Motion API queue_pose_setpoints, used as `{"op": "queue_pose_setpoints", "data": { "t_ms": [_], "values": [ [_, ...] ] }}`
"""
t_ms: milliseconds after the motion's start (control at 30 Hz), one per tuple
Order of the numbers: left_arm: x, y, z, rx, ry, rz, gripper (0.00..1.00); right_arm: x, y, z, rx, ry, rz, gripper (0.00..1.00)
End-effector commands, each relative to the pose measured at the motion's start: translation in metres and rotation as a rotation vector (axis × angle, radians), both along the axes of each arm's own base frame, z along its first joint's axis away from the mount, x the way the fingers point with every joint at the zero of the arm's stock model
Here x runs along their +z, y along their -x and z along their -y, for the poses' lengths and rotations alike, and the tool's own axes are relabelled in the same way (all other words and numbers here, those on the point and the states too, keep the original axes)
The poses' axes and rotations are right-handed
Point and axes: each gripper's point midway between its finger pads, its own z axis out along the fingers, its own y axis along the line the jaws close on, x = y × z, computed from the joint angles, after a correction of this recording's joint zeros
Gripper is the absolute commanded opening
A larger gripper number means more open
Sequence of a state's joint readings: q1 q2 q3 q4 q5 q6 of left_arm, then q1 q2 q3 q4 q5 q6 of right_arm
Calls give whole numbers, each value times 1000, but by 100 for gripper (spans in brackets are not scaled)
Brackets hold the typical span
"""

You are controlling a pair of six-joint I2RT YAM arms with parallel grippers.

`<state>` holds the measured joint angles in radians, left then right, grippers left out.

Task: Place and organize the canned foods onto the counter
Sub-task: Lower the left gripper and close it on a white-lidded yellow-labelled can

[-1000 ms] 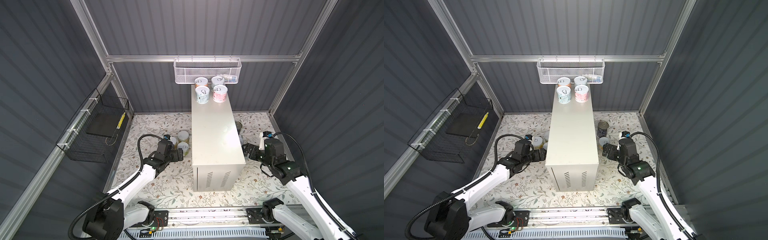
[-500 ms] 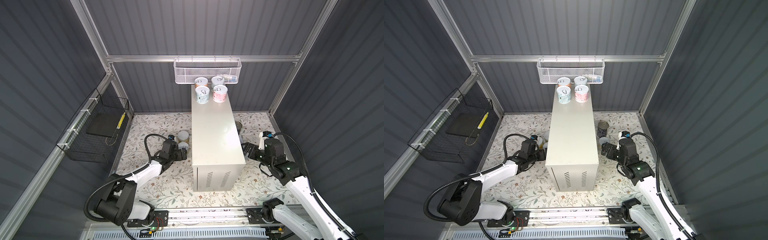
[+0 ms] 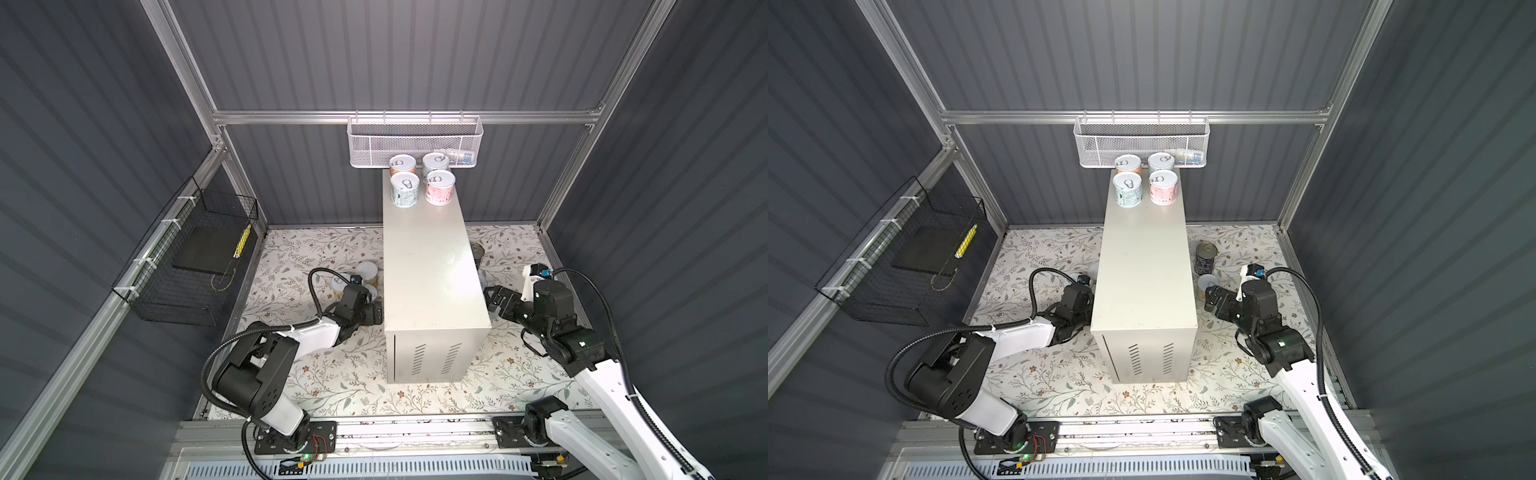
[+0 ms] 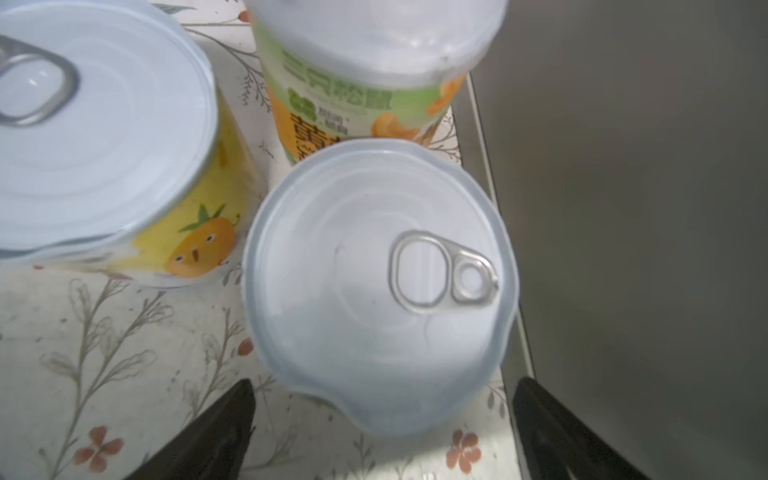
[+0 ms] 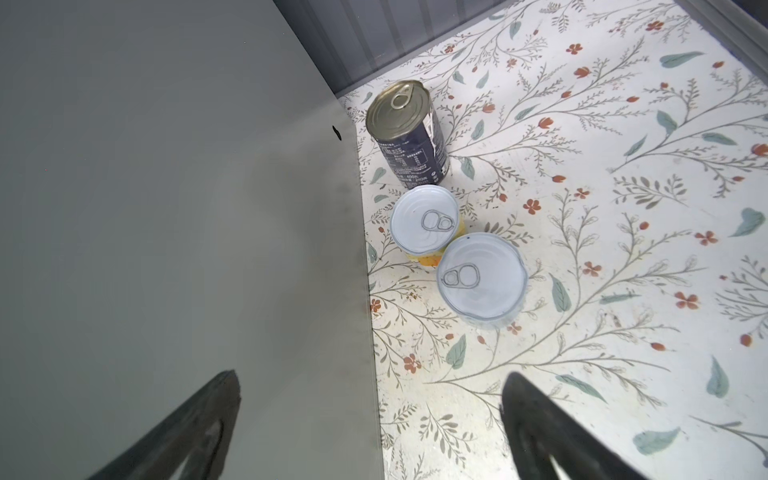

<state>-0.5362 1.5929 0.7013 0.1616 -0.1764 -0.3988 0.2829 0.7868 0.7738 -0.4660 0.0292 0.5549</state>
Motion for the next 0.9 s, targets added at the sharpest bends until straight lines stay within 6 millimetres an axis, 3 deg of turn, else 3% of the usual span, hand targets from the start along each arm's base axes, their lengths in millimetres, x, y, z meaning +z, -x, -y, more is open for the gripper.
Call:
{"op": "queue_pose_setpoints", "data": {
  "t_ms": [0, 433, 667, 867],
  "values": [
    [11, -20, 6, 35, 11, 64, 96, -1, 2, 3, -12, 5, 3, 99],
    [-10, -36, 8, 103, -33, 73, 88, 6, 7, 6, -12, 13, 23, 99],
    [-17, -40, 5, 133, -47, 76, 87, 1, 6, 2, 1, -1, 16, 99],
    [-23, -37, 6, 134, -47, 63, 81, 2, 6, 0, 14, -6, 19, 99]
  ]
}}
